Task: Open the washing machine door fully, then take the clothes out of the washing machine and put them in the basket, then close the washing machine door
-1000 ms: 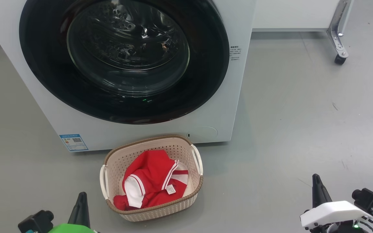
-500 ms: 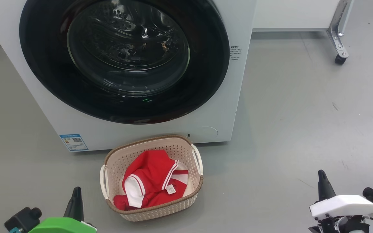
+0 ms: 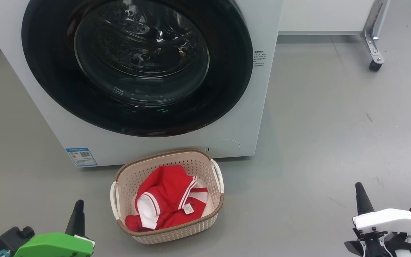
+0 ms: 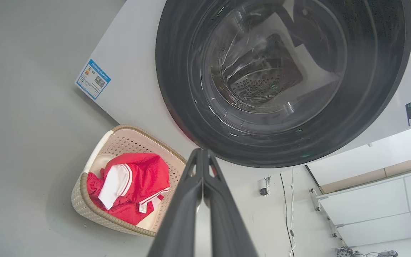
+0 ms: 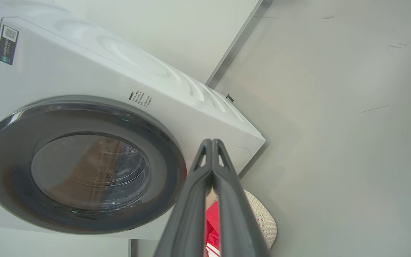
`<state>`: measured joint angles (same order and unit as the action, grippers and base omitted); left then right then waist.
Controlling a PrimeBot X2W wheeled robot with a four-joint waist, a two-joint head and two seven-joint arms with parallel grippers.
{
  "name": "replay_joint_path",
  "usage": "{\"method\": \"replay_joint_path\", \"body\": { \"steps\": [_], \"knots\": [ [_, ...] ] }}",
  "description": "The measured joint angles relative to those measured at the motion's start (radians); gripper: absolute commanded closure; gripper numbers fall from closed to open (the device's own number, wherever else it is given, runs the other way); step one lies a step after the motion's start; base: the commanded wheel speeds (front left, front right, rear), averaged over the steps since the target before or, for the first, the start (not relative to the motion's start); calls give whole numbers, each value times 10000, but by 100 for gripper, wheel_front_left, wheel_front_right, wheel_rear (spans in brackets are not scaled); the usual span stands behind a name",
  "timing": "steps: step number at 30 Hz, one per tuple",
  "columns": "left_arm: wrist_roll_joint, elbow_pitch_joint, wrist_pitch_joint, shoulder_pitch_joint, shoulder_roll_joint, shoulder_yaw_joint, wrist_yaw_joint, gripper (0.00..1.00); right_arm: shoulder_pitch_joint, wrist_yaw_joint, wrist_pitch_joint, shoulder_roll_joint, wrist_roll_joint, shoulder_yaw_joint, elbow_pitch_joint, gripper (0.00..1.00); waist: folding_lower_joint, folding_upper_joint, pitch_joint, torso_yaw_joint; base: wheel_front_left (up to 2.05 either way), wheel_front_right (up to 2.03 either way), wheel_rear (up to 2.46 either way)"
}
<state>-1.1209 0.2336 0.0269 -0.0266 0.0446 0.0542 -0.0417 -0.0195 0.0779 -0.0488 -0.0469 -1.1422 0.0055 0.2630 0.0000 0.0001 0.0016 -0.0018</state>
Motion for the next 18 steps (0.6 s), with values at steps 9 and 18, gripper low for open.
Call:
{"method": "replay_joint_path", "body": {
  "steps": [9,18],
  "knots": [
    [-1206,15,-267,162,19,-240,-169,100,159,27,299,-40,-1181,-222,-35,100,0,0,-1,4,0,0,0],
    [-2522,36,-537,339,33,-512,-313,100,362,105,587,-109,-2493,-453,-67,100,0,0,-1,9,0,0,0]
  ]
}}
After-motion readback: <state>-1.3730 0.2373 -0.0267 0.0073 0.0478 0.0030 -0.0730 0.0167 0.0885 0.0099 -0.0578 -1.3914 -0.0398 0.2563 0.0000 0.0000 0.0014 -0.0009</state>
